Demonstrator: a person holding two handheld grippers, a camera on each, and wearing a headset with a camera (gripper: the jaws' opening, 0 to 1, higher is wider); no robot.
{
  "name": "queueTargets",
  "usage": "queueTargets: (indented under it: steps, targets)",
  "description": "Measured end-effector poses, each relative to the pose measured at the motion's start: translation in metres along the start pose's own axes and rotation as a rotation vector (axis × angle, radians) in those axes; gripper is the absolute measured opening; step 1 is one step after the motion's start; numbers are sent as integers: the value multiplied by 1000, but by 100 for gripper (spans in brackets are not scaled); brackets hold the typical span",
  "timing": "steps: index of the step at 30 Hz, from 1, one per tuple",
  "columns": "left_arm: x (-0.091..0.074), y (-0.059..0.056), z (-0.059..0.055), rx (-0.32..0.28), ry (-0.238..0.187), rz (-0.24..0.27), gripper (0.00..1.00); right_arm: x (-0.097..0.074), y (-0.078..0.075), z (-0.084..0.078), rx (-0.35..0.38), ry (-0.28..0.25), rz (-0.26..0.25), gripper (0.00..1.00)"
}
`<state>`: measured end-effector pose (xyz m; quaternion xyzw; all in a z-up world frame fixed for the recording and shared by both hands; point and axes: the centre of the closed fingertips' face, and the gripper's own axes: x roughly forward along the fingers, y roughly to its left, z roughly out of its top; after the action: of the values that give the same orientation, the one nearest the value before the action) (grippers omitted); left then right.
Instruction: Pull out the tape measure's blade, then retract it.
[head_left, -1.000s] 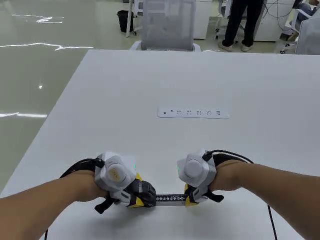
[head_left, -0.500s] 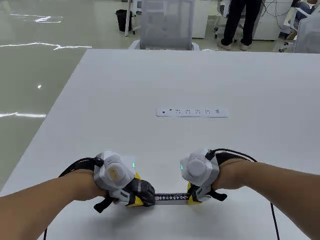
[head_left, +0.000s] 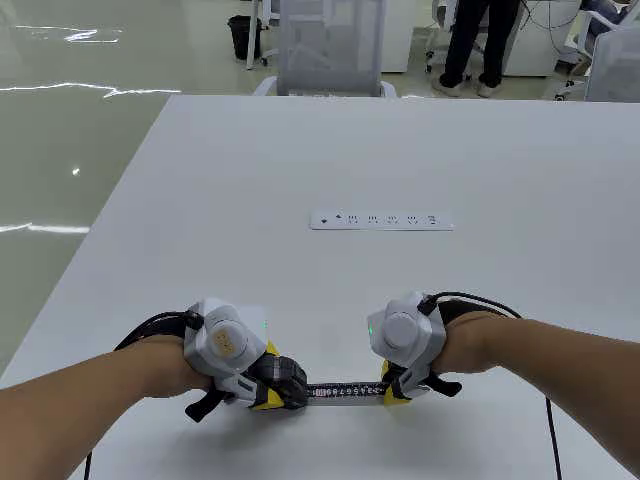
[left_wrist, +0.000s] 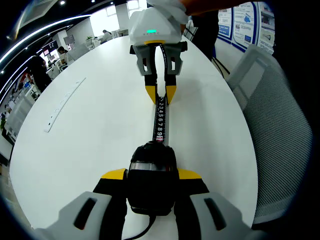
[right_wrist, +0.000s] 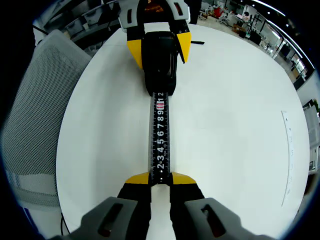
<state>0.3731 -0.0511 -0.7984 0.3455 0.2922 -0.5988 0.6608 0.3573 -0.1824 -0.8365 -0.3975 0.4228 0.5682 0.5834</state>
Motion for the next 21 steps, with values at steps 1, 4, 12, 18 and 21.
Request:
queueTargets:
  steps: [1, 4, 12, 18, 21]
  targets:
    - [0, 0, 0, 0, 0, 0, 31, 0, 0, -1, -1, 0, 0, 13]
    - [0, 0, 0, 1, 1, 0, 31, -2, 0, -4, -8, 0, 0, 13]
    - [0, 1, 0, -8, -1, 3, 31, -5, 0, -11, 2, 8, 0, 13]
    - [0, 0, 0, -10, -2, 3, 31, -6, 0, -17, 3, 13, -1, 13]
    - [0, 0, 0, -11, -3, 3, 31, -7, 0, -22, 3, 18, -2, 13]
